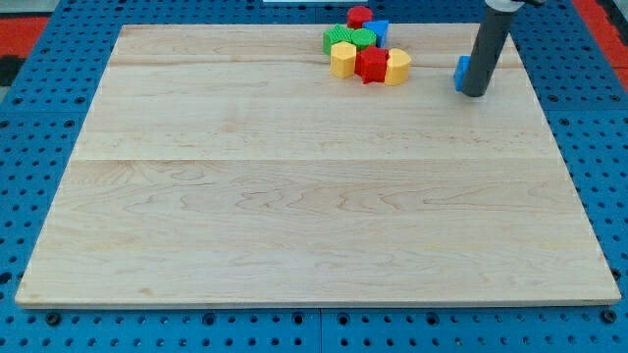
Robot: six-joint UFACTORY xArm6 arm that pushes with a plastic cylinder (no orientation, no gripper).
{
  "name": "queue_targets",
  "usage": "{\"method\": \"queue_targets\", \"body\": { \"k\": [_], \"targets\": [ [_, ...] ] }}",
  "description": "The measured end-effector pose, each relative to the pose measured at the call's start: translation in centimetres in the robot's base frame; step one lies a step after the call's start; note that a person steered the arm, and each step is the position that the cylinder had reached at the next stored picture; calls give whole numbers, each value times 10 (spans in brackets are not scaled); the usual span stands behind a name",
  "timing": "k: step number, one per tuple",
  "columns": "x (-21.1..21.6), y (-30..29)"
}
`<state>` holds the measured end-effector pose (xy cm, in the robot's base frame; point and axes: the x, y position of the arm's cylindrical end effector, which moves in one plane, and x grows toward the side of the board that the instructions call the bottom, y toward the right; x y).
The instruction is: Slide the blue cube closer to the yellow heart
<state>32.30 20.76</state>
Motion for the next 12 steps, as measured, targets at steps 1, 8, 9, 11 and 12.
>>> {"method": "queue_targets", "body": {
  "k": [1, 8, 9, 11, 12],
  "targets": [
    [-18, 16],
    [-93, -2],
    [-91, -5],
    [-72, -16],
    [-67, -17]
  ]
}}
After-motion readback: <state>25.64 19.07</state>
